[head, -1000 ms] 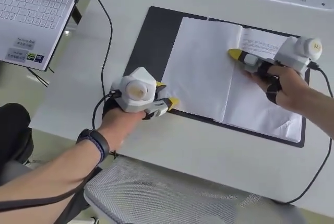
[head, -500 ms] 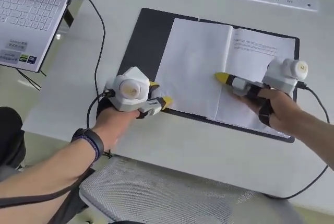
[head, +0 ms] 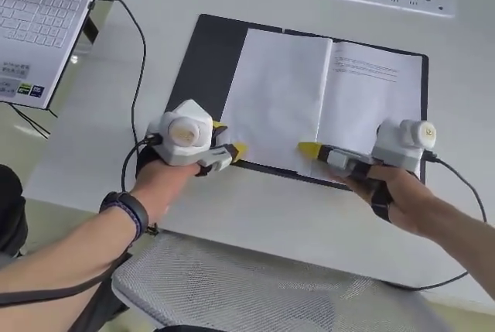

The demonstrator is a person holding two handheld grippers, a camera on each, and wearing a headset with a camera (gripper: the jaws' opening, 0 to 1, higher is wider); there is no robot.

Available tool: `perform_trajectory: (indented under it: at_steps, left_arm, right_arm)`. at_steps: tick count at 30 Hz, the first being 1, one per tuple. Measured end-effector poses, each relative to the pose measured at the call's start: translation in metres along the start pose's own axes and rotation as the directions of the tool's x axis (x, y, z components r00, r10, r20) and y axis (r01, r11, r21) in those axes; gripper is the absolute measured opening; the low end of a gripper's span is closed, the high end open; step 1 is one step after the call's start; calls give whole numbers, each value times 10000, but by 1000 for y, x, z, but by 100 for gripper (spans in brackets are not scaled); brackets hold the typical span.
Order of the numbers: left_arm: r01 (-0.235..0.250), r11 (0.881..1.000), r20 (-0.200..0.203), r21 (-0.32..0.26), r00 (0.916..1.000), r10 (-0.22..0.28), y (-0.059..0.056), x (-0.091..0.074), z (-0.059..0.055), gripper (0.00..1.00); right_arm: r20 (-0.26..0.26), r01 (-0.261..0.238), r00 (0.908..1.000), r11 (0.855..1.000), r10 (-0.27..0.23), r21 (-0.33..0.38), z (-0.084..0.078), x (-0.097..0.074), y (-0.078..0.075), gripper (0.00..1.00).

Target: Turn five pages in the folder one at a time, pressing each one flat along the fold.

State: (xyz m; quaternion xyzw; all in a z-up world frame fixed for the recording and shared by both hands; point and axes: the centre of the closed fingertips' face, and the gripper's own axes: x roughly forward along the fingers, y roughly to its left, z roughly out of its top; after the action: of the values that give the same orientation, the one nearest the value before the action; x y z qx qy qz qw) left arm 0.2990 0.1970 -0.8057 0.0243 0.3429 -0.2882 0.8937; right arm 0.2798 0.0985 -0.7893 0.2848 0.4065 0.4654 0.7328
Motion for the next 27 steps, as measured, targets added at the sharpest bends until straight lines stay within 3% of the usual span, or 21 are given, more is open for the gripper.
perform_trajectory:
  at_steps: [7, 19, 27]
  left_arm:
    - [3, 10000, 28, -38, 10000, -3, 0, 1, 0, 33]
    - [16, 10000, -2, -38, 10000, -16, -1, 1, -1, 33]
    - [72, 9998, -169, 192, 9998, -68, -2, 1, -2, 32]
  right_arm:
    - [-71, -75, 9999, 9998, 76, 209, -14, -4, 5, 0]
    - [-92, -52, 9999, 9987, 57, 507, -22, -10, 5, 0]
    - [-304, 21, 9995, 9987, -5, 516, -24, -13, -7, 0]
